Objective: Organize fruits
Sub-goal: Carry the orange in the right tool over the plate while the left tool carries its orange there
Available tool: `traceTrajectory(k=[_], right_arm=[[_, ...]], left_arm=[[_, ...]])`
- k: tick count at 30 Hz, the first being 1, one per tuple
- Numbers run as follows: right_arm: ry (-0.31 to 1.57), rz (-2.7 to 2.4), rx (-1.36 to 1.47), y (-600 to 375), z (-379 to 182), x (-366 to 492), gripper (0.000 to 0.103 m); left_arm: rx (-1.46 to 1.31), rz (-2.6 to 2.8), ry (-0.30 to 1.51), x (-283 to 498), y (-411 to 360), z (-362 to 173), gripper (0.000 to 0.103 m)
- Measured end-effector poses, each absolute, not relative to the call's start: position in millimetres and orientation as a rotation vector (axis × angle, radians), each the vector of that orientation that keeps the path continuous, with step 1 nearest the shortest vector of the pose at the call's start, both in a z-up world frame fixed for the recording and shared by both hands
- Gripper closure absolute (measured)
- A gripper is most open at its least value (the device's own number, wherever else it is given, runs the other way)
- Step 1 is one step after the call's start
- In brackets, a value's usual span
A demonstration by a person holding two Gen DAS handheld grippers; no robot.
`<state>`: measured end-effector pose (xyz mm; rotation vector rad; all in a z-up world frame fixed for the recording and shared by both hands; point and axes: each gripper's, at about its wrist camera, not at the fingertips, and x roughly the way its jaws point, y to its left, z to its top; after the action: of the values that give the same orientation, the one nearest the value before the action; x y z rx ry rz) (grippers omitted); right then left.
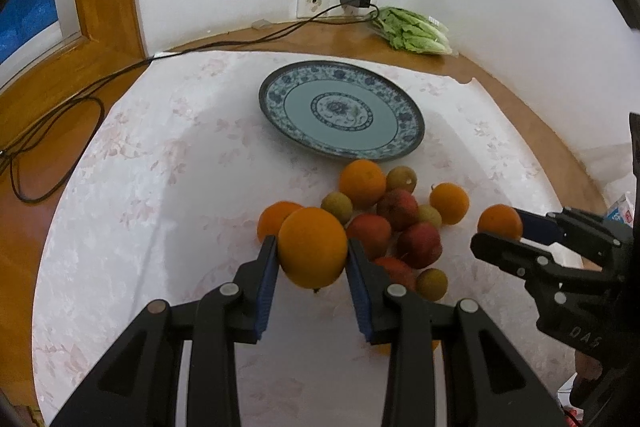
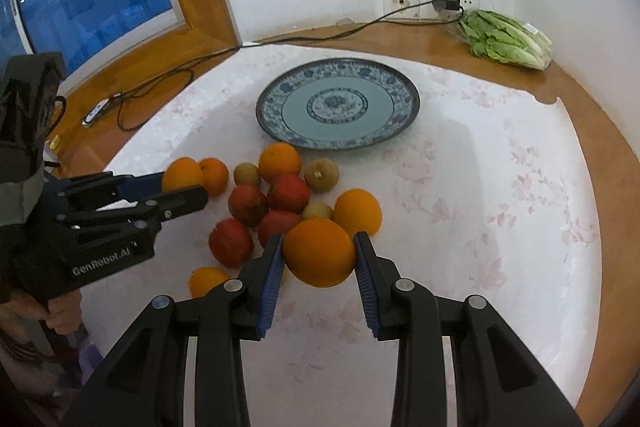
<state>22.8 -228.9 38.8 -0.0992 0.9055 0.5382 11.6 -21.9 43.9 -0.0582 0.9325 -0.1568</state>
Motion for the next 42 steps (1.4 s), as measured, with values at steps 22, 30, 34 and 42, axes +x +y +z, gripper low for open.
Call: traceTrajectory(k=[22,30,34,42], right_arm=[[0.902,0.568,-0.058,-222,78,73,0.067],[0.919,0.553,-0.037,-221,82,100,0.067],[0.920,0.545,-0.033,-221,82,113,0.067],[0.942,0.530,-0.012,-223,70,134,0.067]], left_arm=[[-0.025,-0.194,0.878,64,-34,94,0.068],[-0.006,-0.201,0.872,85,-43,99,0.068],[-0.018,-0.205,0.877,95,-45,97,0.068],[-0.020,-0.195,0.900,113,-45,84,0.068]])
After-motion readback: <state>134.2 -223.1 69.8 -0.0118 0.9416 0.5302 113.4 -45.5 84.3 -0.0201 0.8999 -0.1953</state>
